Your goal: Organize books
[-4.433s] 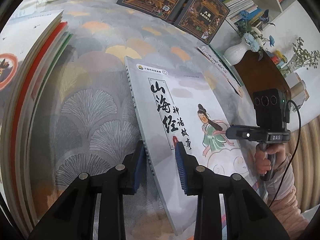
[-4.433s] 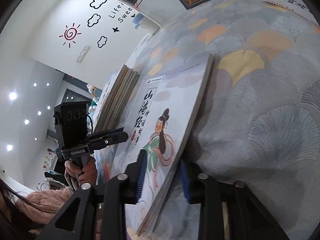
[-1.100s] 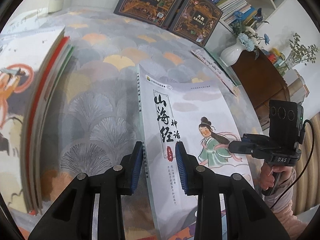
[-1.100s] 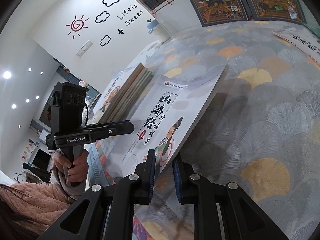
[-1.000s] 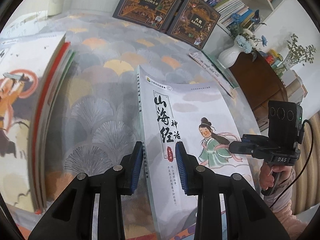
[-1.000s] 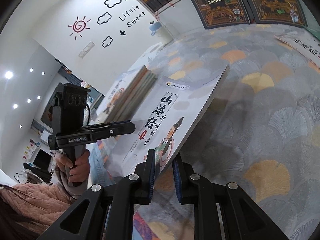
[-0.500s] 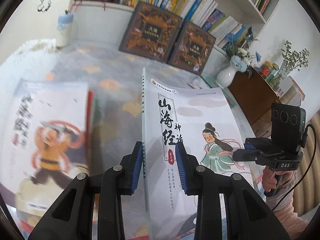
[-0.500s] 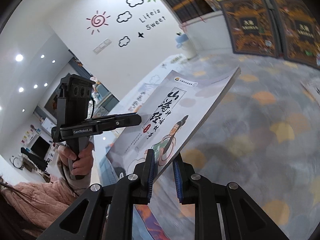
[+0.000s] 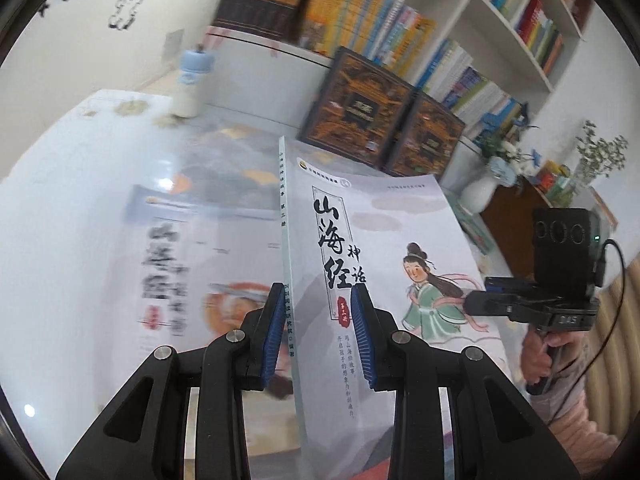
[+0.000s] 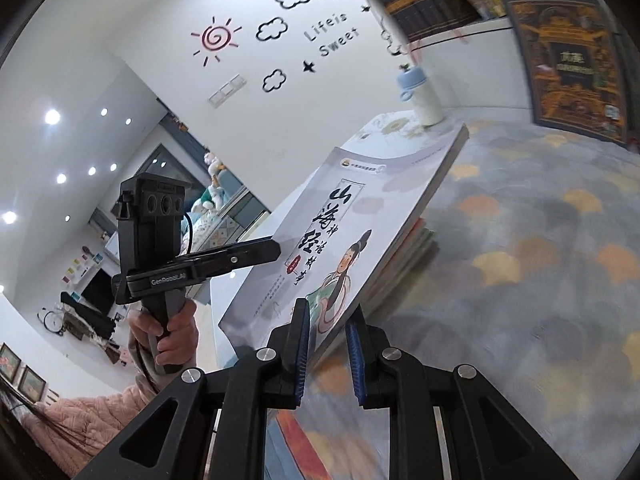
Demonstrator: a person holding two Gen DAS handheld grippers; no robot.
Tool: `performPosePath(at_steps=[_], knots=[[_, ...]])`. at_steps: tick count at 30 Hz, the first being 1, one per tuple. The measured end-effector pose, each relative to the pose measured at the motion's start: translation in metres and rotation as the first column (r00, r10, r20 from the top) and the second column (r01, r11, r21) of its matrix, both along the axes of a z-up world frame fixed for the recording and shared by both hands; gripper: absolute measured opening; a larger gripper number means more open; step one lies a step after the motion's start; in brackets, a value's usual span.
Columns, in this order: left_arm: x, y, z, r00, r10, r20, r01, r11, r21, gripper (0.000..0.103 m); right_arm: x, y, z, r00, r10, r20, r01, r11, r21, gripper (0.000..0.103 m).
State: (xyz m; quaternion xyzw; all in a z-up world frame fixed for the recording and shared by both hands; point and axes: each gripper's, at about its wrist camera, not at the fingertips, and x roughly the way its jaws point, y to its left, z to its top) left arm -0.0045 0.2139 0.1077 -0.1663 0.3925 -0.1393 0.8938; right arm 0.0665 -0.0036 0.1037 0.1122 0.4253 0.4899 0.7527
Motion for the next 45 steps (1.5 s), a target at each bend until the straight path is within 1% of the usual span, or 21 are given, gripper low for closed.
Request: performPosePath(at_steps=[5,7,12,14,18,20,22,26,27,29,31,33,34,35,36,37,39,40,41,45], knots=[[0.005,0.032,-0.011,0.998,0.055,-0.019,-0.054,0.998,0.016,0.030,0.005,0.046,-0.010,0.999,0.048,-0.003,-0.049,0.998,-0.046,0.018],[0.008,0.045,-0.015,0.997,0.072,-0.024,-0.072,0.997,0.009,0.031,0.008,0.058,-0.015,0.998,0.056,-0.007,-0.056,0.997,-0.059,0.018],[0.013,0.069,-0.029,0.992,0.115,-0.045,-0.115,0.993,-0.007,0.032,0.021,0.089,-0.029,0.997,0.070,-0.037,-0.072,0.994,-0.080,0.018],[0.014,0.076,-0.033,0.990,0.135,-0.045,-0.135,0.991,0.008,0.032,0.024,0.098,-0.033,0.996,0.077,-0.044,-0.081,0.993,-0.091,0.018],[0.014,0.080,-0.037,0.983,0.178,-0.037,-0.175,0.982,0.064,0.032,0.029,0.107,-0.038,0.995,0.082,-0.060,-0.087,0.992,-0.094,0.018],[0.014,0.080,-0.041,0.981,0.186,-0.048,-0.182,0.979,0.088,0.032,0.032,0.108,-0.040,0.996,0.073,-0.060,-0.079,0.991,-0.112,0.018],[0.014,0.081,-0.045,0.982,0.183,-0.053,-0.178,0.979,0.095,0.032,0.035,0.109,-0.042,0.996,0.060,-0.068,-0.068,0.989,-0.132,0.019],[0.012,0.082,-0.044,0.979,0.204,-0.026,-0.199,0.970,0.137,0.032,0.036,0.108,-0.044,0.994,0.054,-0.093,-0.067,0.987,-0.146,0.020],[0.012,0.083,-0.043,0.979,0.202,-0.023,-0.197,0.971,0.136,0.034,0.035,0.107,-0.043,0.994,0.057,-0.090,-0.070,0.987,-0.145,0.020],[0.012,0.081,-0.041,0.980,0.200,-0.024,-0.195,0.972,0.135,0.034,0.034,0.109,-0.040,0.995,0.061,-0.082,-0.073,0.986,-0.152,0.020],[0.012,0.078,-0.040,0.976,0.219,-0.016,-0.213,0.960,0.181,0.034,0.032,0.111,-0.039,0.995,0.064,-0.072,-0.074,0.984,-0.159,0.021],[0.012,0.076,-0.039,0.974,0.226,-0.012,-0.219,0.955,0.202,0.034,0.030,0.113,-0.038,0.996,0.072,-0.057,-0.081,0.981,-0.179,0.023],[0.011,0.076,-0.038,0.974,0.224,-0.014,-0.217,0.956,0.196,0.034,0.028,0.113,-0.038,0.996,0.069,-0.053,-0.078,0.979,-0.189,0.026],[0.010,0.077,-0.038,0.974,0.224,-0.021,-0.217,0.960,0.178,0.037,0.027,0.114,-0.038,0.997,0.067,-0.047,-0.076,0.975,-0.207,0.032],[0.011,0.077,-0.038,0.974,0.226,-0.021,-0.219,0.961,0.172,0.040,0.026,0.114,-0.038,0.997,0.064,-0.041,-0.072,0.973,-0.221,0.041],[0.011,0.077,-0.037,0.973,0.229,-0.019,-0.223,0.960,0.171,0.040,0.025,0.114,-0.038,0.997,0.061,-0.040,-0.068,0.970,-0.232,0.045],[0.010,0.074,-0.034,0.971,0.240,-0.017,-0.233,0.956,0.177,0.040,0.024,0.110,-0.038,0.998,0.048,-0.040,-0.057,0.970,-0.238,0.067],[0.009,0.072,-0.031,0.971,0.239,-0.018,-0.233,0.957,0.171,0.040,0.024,0.106,-0.037,0.999,0.039,-0.034,-0.046,0.973,-0.227,0.070],[0.009,0.069,-0.030,0.971,0.238,-0.018,-0.232,0.958,0.168,0.040,0.024,0.100,-0.033,0.999,0.022,-0.025,-0.027,0.978,-0.209,0.071],[0.008,0.051,-0.016,0.977,0.216,-0.001,-0.212,0.961,0.176,0.040,0.026,0.071,-0.021,0.999,-0.028,-0.035,0.023,0.990,-0.138,0.071]])
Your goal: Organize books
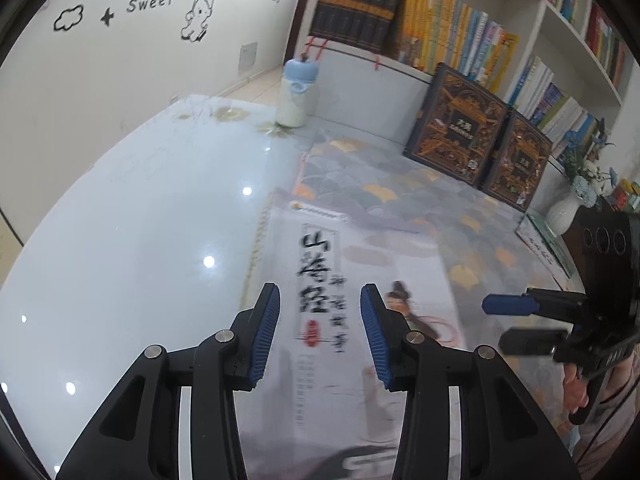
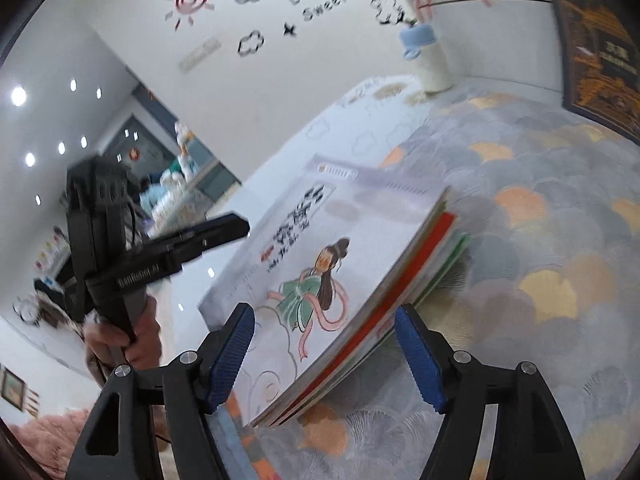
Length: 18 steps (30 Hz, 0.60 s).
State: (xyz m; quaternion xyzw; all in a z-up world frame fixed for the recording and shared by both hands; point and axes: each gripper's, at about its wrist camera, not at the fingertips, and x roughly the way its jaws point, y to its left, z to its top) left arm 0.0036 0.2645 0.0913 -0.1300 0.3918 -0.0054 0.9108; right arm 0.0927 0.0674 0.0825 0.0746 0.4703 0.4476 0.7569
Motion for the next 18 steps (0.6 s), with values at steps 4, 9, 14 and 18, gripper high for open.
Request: performPosePath(at_steps=[4,9,14,18], knots=[[0.006,-0.031,0.013,0.999,-0.042,0.012,0.042,0.999,0.008,0.040,-0.003,-0.039,0.008,0.997,-0.070,0.009,0.070,0.997,0.037,0.071],[0.021,-0.091,0.026,0.992,-0.127,0.017,0.127,0.992,0.007,0.040,-0.011,-0.115,0.008,0.982,-0.189,0.012,0.188,0.980,0.071,0.071],[0.046,-0.168,0.039,0.974,-0.223,0.023,0.224,0.975,-0.010,0.040,-0.014,-0.201,0.007,0.947,-0.320,0.024,0.317,0.945,0.080,0.071],[0.075,-0.238,0.043,0.955,-0.295,0.025,0.296,0.955,-0.034,0.041,-0.012,-0.281,0.006,0.904,-0.426,0.032,0.422,0.902,0.088,0.071]])
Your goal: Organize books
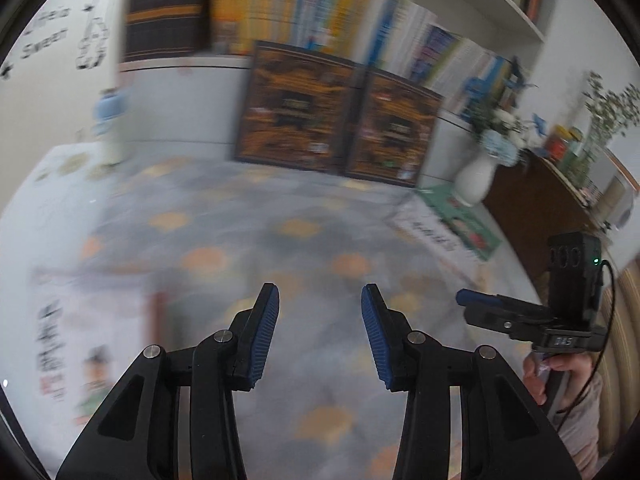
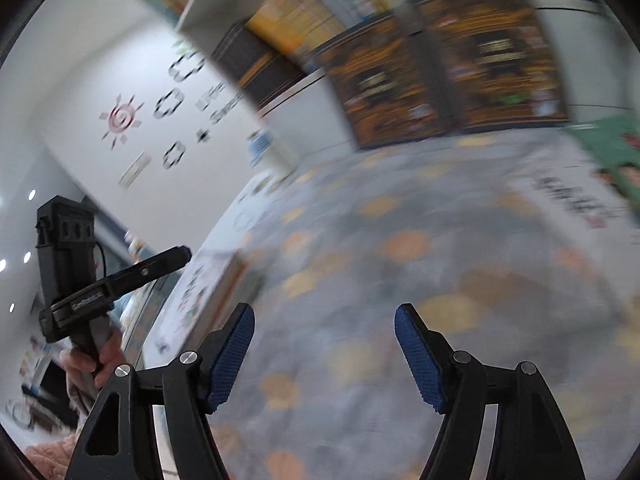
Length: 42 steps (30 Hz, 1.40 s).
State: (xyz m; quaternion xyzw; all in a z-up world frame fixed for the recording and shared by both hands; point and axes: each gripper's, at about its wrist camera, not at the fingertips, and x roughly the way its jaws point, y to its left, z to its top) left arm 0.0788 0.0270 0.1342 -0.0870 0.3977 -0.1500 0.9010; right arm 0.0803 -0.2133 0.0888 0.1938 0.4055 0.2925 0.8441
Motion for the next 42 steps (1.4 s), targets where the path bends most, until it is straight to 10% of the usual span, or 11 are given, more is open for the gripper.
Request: performPosePath(at_steps=[11,22,42], knots=[[0.088,-0.197,-0.049,0.990,-0.120,-0.069,0.115,0.991,-0.074,0.044,0.072,-0.211,-0.007,0.953,-0.299,-0.040,0.298,0.954,-0.026,0.071],[0.142,-0.298,-0.110,0.982,-0.160,-0.103,0.151,0.984,-0.092,0.048,0.148,-0.315,-0.045,0.891,-0.454,-0.033,0.436,0.871,-0.226,0.071],[0.149,-0.309,-0.118,0.963,-0.243,-0.118,0.244,0.970,-0.010,0.067,0.153,-0.256,-0.056,0.963,-0.250,-0.100,0.199,0.912,-0.358,0.076]])
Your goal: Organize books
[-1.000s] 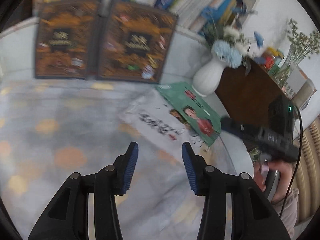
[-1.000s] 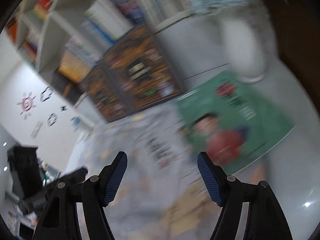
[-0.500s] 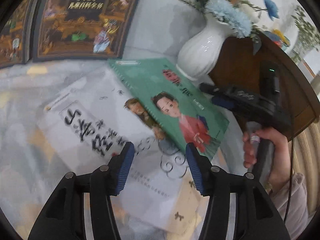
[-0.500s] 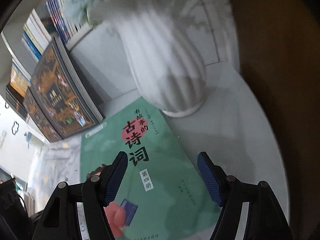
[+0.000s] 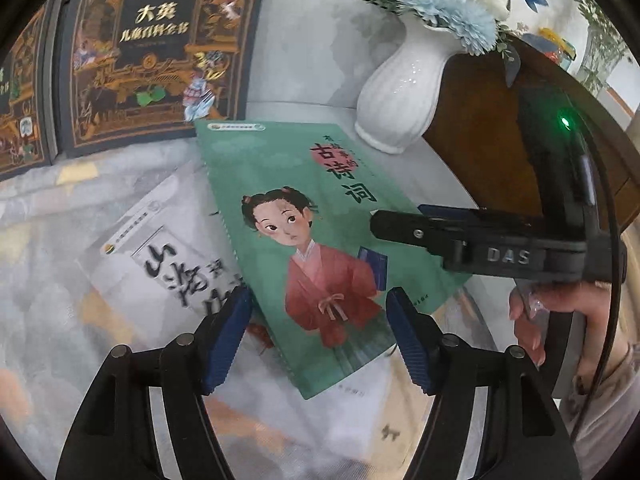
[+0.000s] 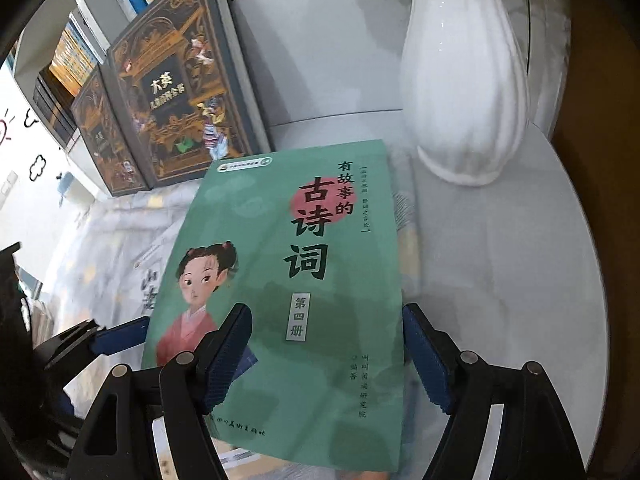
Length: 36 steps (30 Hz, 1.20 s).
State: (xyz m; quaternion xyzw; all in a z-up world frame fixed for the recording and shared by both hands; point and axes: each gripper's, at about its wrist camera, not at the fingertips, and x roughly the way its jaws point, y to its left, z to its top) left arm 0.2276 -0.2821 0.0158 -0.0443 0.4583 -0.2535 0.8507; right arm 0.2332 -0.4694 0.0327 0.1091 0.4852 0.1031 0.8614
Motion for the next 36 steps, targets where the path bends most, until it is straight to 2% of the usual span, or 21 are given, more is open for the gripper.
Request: performPosePath(at_steps=[4,8,12,15,17,21,23,27,32,34,36], knots=[[-0.006,0.019,0.006,1.000,-0.013,-0.011,0.014,0.999,0.031,0.067,-0.012,0.013,0.003,1.000,0.009,-0.007,-0.008,0.996,0.093,0.076],[-0.017,0.044,0.011,0.997,-0.038,-0.065,0.039,0.999,0.010,0.067,-0.024,0.036,0.006,1.000,0.026,-0.012,-0.025,0.996,0.086,0.076],[-0.033,0.060,0.011,0.997,-0.054,-0.051,0.058,0.996,0.075,0.067,-0.039,0.058,0.008,0.999,0.033,-0.013,-0.031,0.994,0.101,0.076],[-0.045,0.070,0.016,0.996,-0.073,-0.050,0.076,0.995,0.062,0.067,-0.053,0.080,0.012,0.999,0.036,-0.006,-0.035,0.995,0.091,0.076],[-0.057,0.073,0.020,0.992,-0.112,-0.060,0.114,0.993,0.040,0.067,-0.064,0.097,0.012,0.998,0.062,-0.015,-0.060,0.989,0.139,0.075],[-0.076,0.086,0.022,0.994,-0.107,0.008,0.105,0.988,0.114,0.068,-0.087,0.123,0.017,0.996,0.089,-0.008,-0.086,0.976,0.199,0.073],[-0.071,0.105,0.023,0.998,-0.056,0.022,0.053,0.991,0.122,0.069,-0.094,0.121,0.019,0.999,0.034,0.001,-0.033,0.975,0.219,0.073],[-0.042,0.150,0.030,0.998,0.063,-0.008,-0.062,0.997,0.040,0.069,-0.102,0.108,0.014,0.998,-0.068,-0.013,0.069,0.952,0.298,0.074],[-0.023,0.163,0.032,0.996,0.093,0.006,-0.093,0.995,-0.021,0.069,-0.094,0.103,0.002,0.994,-0.109,-0.030,0.113,0.937,0.330,0.074],[-0.016,0.158,0.033,0.995,0.095,0.034,-0.095,0.995,0.003,0.069,-0.086,0.101,0.000,0.992,-0.122,-0.030,0.125,0.939,0.319,0.074],[-0.005,0.148,0.028,0.995,0.094,0.020,-0.095,0.995,0.043,0.069,-0.077,0.096,0.000,0.990,-0.140,-0.026,0.140,0.934,0.329,0.074]])
